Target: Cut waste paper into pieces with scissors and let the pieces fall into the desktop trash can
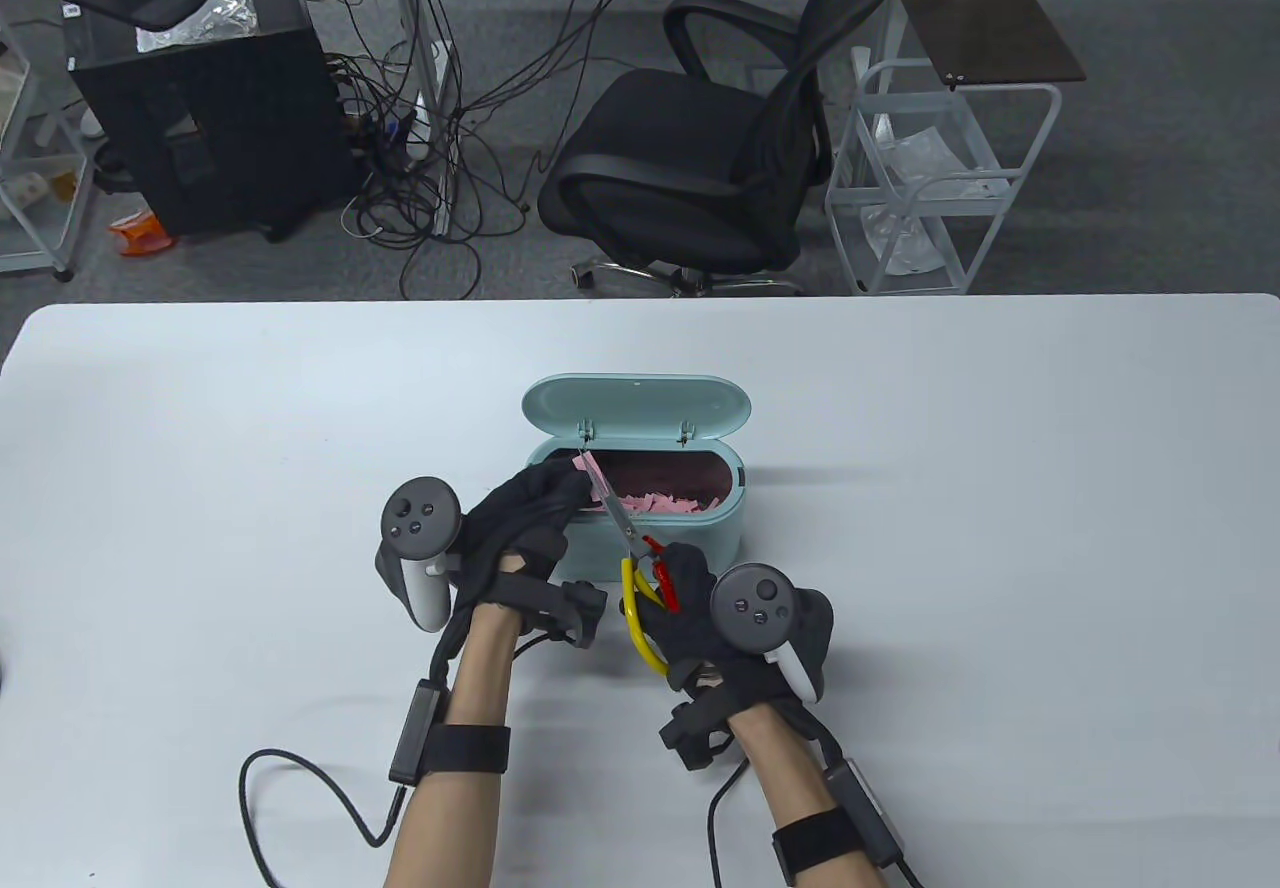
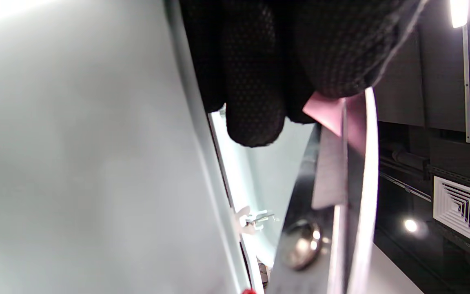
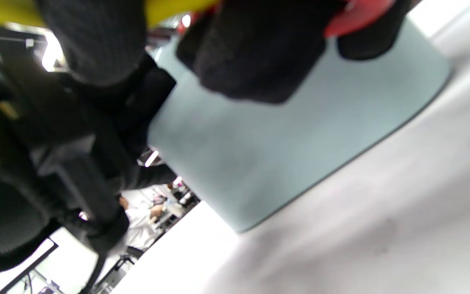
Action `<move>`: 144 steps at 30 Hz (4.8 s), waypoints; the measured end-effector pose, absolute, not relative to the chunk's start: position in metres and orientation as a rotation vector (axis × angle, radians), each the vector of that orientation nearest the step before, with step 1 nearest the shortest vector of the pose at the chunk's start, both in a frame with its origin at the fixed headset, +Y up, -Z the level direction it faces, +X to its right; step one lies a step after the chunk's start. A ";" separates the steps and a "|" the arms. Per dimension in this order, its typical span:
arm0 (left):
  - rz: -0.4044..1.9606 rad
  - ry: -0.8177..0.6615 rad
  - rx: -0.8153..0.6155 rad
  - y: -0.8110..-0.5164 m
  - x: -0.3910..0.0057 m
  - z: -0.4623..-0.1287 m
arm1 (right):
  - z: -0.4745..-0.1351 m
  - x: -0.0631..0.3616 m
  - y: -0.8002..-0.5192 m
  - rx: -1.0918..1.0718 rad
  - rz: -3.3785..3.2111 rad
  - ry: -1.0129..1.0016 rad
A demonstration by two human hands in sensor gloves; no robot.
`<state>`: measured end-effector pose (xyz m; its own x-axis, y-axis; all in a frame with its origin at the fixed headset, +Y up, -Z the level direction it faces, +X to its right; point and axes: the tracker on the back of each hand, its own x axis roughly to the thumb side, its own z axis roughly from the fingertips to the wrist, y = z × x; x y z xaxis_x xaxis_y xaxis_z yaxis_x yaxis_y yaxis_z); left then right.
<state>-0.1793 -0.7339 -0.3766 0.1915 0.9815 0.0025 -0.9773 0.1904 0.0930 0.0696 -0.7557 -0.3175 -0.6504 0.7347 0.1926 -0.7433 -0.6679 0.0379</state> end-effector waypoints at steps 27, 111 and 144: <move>1.210 0.005 0.072 -0.728 -0.175 -0.380 | -0.326 0.066 -0.754 0.228 2.199 0.155; 0.247 -0.268 0.089 -0.711 -0.206 -0.271 | -0.286 0.088 -0.708 0.291 2.515 -0.200; 0.250 -0.218 0.051 -0.712 -0.208 -0.279 | -0.299 0.189 -0.720 -0.569 3.002 -0.037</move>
